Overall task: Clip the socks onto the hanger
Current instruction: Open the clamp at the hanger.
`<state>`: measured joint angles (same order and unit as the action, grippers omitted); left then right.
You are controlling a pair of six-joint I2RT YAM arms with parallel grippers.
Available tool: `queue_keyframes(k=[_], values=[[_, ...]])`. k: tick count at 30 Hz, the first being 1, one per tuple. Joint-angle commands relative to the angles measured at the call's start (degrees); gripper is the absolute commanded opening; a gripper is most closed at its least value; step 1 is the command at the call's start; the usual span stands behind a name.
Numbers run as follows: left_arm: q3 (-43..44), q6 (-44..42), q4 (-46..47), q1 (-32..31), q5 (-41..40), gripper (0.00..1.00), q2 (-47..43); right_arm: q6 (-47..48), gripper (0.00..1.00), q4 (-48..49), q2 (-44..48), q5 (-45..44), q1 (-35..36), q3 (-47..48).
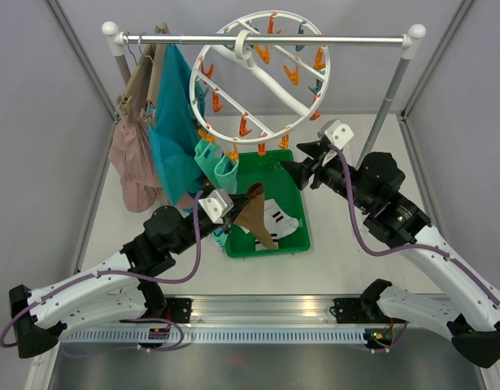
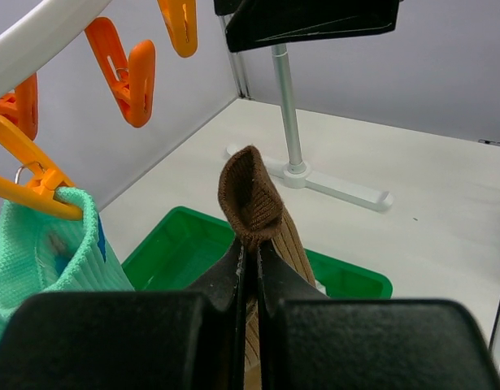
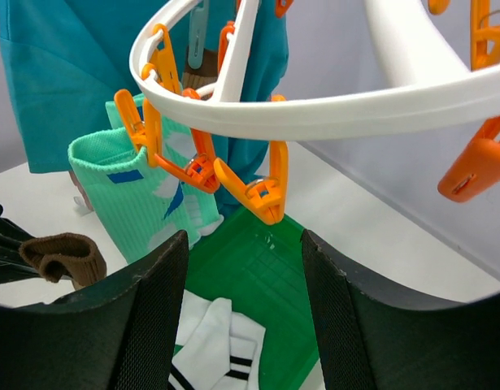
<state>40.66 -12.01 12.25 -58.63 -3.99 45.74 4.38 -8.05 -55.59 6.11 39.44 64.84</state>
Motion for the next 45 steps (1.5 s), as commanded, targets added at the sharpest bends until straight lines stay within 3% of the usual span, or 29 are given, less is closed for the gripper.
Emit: queue_keyframes(k=[1,29,37,45], values=[[2.31,0.50,0.58,-0.26,-0.58,0.02,-0.21,2.64,0.64,4.98,-0.48,2.77,-0.33,0.64],[2.93,-0.47,-0.03,-0.26,-0.41,0.02,0.76,4.93,0.58,18.34,-4.79,1.89,-0.33,0.20],[3.02,-0.47,-0.03,-0.26,-0.23,0.02,0.67,4.41,0.42,16.67,-5.75,2.33,-0.33,1.52],[3.72,-0.47,0.76,-0.17,-0.41,0.02,1.63,0.20,0.15,14.47,-6.63,3.91,-0.24,3.54]])
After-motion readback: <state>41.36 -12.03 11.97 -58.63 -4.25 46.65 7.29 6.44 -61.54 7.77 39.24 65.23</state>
